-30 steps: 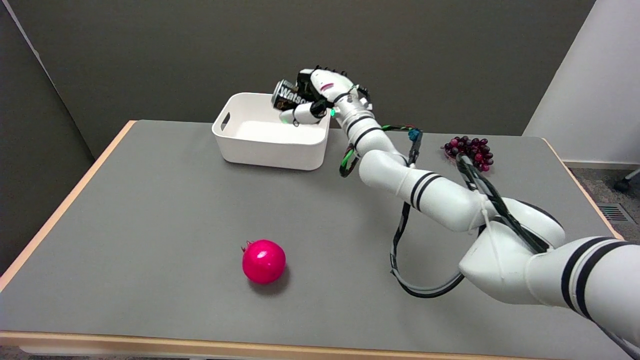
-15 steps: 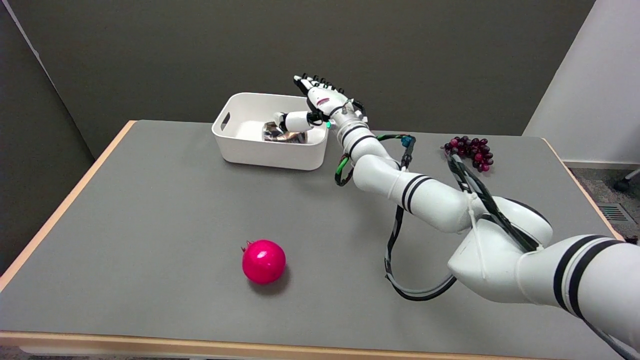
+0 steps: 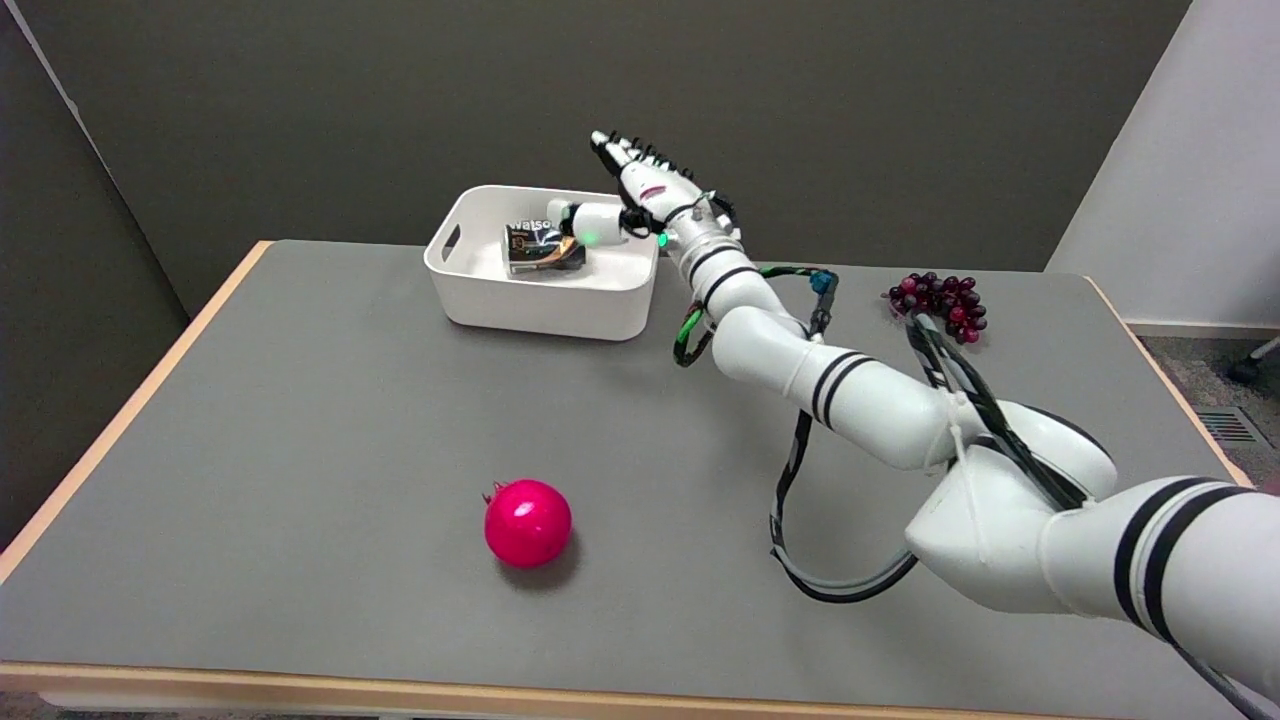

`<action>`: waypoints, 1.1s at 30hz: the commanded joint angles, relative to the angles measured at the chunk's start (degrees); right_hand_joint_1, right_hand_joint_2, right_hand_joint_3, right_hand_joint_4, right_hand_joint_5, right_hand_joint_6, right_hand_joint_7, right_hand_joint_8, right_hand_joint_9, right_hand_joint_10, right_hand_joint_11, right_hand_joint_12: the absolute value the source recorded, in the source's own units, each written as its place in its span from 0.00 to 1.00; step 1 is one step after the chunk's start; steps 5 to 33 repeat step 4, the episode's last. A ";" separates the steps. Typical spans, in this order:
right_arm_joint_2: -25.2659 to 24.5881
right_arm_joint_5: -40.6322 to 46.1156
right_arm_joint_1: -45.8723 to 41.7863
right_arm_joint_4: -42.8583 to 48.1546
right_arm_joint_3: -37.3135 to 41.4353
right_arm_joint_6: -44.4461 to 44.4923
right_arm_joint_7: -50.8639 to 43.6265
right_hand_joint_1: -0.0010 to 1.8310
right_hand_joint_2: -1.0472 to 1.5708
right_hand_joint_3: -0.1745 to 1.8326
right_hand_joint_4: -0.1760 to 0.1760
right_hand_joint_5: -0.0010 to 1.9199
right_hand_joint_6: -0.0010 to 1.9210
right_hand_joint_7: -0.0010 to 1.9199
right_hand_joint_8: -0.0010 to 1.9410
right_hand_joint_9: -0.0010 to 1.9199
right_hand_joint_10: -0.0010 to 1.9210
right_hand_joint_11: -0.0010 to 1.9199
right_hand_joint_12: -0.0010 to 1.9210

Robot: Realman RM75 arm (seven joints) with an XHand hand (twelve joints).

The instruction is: Place the black can into the white box.

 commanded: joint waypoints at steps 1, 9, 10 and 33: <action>22.18 2.65 -23.96 41.28 18.80 10.57 13.26 0.12 0.64 0.56 0.67 0.00 0.05 0.00 0.03 0.00 0.09 0.00 0.31; 27.70 6.30 -31.37 47.90 23.56 12.58 13.02 0.12 0.66 0.49 0.64 0.00 0.06 0.00 0.04 0.00 0.06 0.00 0.26; 27.70 6.30 -31.37 47.90 23.56 12.58 13.02 0.12 0.66 0.49 0.64 0.00 0.06 0.00 0.04 0.00 0.06 0.00 0.26; 27.70 6.30 -31.37 47.90 23.56 12.58 13.02 0.12 0.66 0.49 0.64 0.00 0.06 0.00 0.04 0.00 0.06 0.00 0.26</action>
